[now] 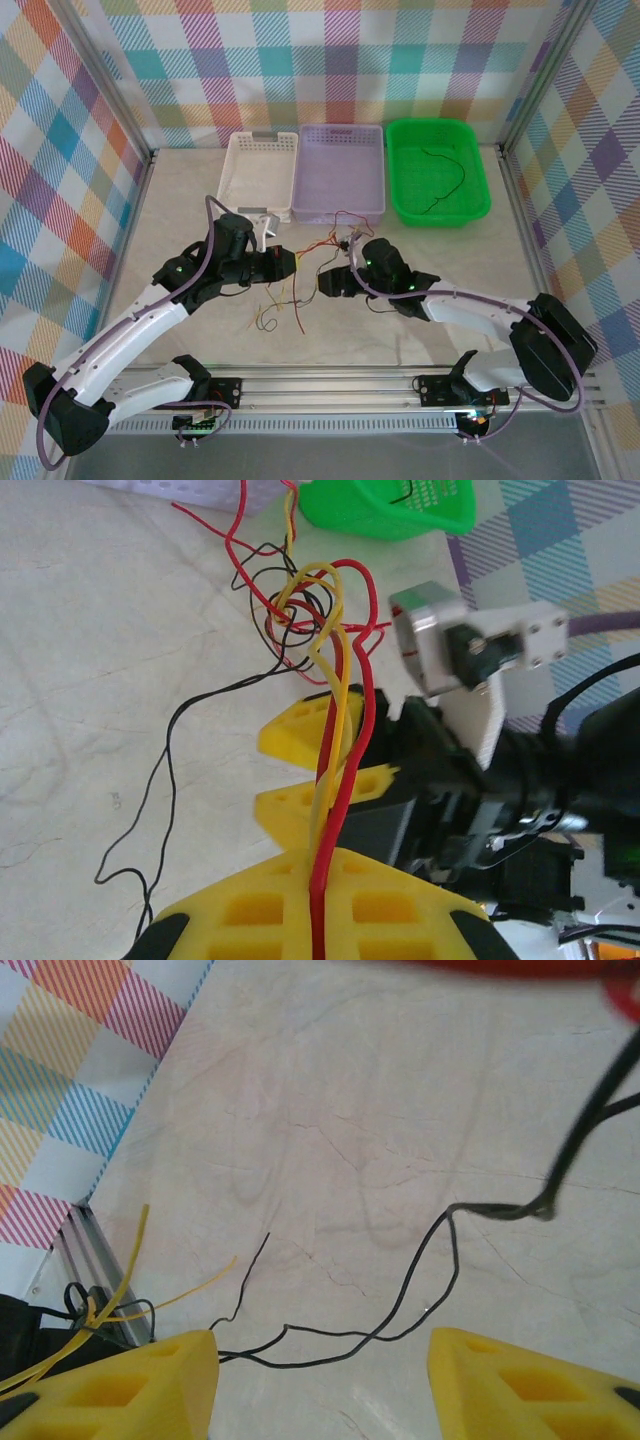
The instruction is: Untangle the cables
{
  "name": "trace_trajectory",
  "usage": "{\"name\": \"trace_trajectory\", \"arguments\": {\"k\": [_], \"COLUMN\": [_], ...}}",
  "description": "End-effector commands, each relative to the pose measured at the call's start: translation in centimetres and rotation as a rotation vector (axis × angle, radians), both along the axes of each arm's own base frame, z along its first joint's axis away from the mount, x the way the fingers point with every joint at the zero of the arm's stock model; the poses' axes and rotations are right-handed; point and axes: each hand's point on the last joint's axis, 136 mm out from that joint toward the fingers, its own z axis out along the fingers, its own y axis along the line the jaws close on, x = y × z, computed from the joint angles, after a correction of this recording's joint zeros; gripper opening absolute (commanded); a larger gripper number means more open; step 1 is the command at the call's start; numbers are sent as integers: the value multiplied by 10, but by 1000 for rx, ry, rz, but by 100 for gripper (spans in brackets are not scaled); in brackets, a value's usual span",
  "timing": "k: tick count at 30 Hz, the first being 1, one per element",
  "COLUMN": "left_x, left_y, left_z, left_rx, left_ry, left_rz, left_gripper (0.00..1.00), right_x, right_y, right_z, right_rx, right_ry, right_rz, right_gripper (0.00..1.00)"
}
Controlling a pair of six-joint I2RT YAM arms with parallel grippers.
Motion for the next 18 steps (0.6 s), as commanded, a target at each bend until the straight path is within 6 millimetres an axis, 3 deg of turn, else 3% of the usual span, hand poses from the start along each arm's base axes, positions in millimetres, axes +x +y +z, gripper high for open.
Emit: {"name": "trace_trajectory", "arguments": {"k": [1,9,18], "left_x": [3,6,4], "left_y": [-5,-6,-10], "left_z": [31,38,35], "left_rx": [-80,-94,-93], "left_ry": [-73,-94,-89], "left_rz": [20,40,34], "left_gripper": [0,0,0], "right_x": [4,-12,-14], "right_y": [13,28,48], "right_z": [2,-29,-31], "right_rx": [19,-6,79], "right_ry": [-24,49,90], "right_rz": [-9,12,15], "right_gripper": [57,56,54]}}
